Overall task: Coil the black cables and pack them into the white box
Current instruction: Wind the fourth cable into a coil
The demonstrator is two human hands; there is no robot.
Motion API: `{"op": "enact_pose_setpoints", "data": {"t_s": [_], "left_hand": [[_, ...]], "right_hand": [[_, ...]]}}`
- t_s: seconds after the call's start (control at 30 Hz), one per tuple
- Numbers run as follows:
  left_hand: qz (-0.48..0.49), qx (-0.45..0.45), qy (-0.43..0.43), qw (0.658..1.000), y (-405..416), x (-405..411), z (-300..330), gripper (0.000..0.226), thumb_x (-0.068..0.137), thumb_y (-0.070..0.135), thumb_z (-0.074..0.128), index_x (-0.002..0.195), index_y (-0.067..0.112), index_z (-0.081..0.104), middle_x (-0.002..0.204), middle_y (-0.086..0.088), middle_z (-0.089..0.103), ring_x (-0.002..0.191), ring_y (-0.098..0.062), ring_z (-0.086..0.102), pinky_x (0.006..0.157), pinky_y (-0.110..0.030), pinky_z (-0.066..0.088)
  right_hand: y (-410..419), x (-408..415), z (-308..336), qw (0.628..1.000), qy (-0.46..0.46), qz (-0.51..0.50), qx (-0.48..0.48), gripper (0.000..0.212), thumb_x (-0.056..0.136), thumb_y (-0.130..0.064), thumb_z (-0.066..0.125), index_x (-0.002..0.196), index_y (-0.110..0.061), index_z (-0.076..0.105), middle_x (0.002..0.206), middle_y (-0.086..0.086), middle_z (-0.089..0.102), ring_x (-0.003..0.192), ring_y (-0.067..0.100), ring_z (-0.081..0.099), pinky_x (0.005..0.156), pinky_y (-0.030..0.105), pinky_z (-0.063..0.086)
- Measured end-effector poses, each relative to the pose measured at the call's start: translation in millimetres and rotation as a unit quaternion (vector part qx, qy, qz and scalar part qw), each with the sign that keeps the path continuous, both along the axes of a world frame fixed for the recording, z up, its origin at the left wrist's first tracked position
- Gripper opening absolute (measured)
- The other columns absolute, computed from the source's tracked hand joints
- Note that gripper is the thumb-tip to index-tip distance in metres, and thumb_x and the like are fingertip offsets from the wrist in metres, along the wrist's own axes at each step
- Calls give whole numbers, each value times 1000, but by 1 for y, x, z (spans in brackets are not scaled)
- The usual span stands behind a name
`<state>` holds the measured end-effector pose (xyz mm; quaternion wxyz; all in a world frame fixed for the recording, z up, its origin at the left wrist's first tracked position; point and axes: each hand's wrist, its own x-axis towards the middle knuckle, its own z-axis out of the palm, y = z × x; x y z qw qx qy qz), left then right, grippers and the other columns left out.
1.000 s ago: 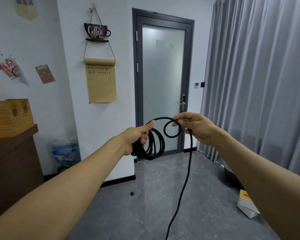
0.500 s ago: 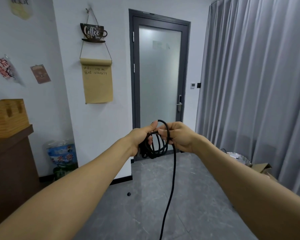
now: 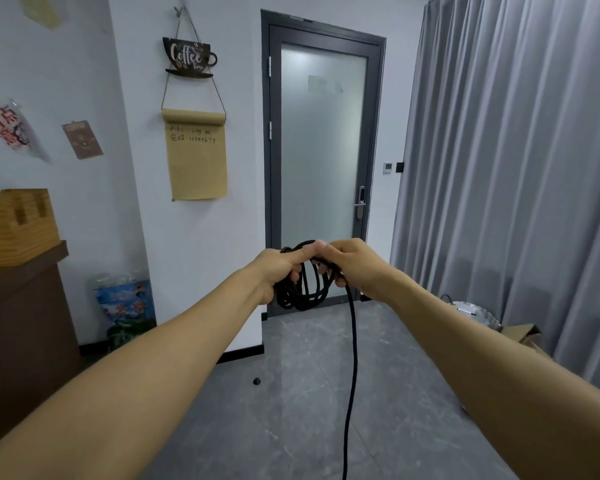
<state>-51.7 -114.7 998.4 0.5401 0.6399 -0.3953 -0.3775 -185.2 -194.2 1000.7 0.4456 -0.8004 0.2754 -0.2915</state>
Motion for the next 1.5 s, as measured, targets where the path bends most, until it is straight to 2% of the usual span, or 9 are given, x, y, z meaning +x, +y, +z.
{"op": "enact_pose_setpoints", "data": {"t_s": [0.13,0.27,0.47,0.6,0.73,0.8,0.97,1.2,1.5], "left_hand": [[-59,-5,54,997,4,2,5,20,83,27,69,71,17,56,53,3,34,38,-7,33,34,-12,32],[-67,-33,78,994,3,4,6,19,87,12,62,69,16,57,40,6,34,33,-5,33,34,-13,32],[-148,-77,137,976,-1,4,3,26,91,7,53,67,16,50,43,11,28,35,-2,27,39,-14,30],[-218,-32,148,964,2,7,3,30,85,9,52,61,19,39,41,12,28,32,-1,26,40,-13,29],[-207,-34,87,974,3,9,-1,20,92,14,53,73,16,46,47,9,30,39,-3,29,44,-15,32],[-196,-51,63,977,2,9,-6,19,91,24,56,78,14,46,51,8,33,44,-5,36,46,-17,38],[-160,-72,52,983,3,8,-12,28,93,35,52,77,12,49,56,2,46,58,-14,54,42,-18,44],[-56,-123,12,991,-1,13,-19,34,88,39,58,67,13,50,60,0,49,59,-16,51,52,-14,45],[-72,-153,197,966,-2,15,-16,30,91,35,55,74,12,47,46,7,37,37,-3,36,43,-15,41]], "right_hand": [[-4,-1,-6,990,17,-31,-137,29,99,-21,46,82,-5,62,73,5,49,56,14,47,51,16,43],[-4,3,-7,977,17,-45,-207,24,87,-17,65,107,-11,53,101,5,51,81,16,54,63,17,50],[-6,-2,-4,992,100,15,-72,65,79,-8,70,134,-13,36,103,1,53,90,13,54,77,26,47],[-5,-6,-8,991,20,129,25,44,83,6,61,124,-8,51,90,5,63,79,13,63,74,25,53],[-6,-3,-8,993,29,110,-37,13,94,-5,51,93,-14,60,74,7,58,70,18,58,87,45,54],[-4,-2,-7,994,49,83,-51,18,97,-12,47,81,-15,53,68,3,51,60,12,56,81,43,57],[-2,5,-10,995,53,29,-80,17,100,-15,40,89,-6,50,67,2,50,46,1,51,48,11,43],[0,19,-11,995,47,-14,-89,20,101,-17,39,83,-12,46,66,2,51,54,10,53,45,10,43],[7,27,-11,998,-4,-25,-52,17,100,-16,40,87,-7,47,66,3,47,56,16,53,51,17,48]]}}
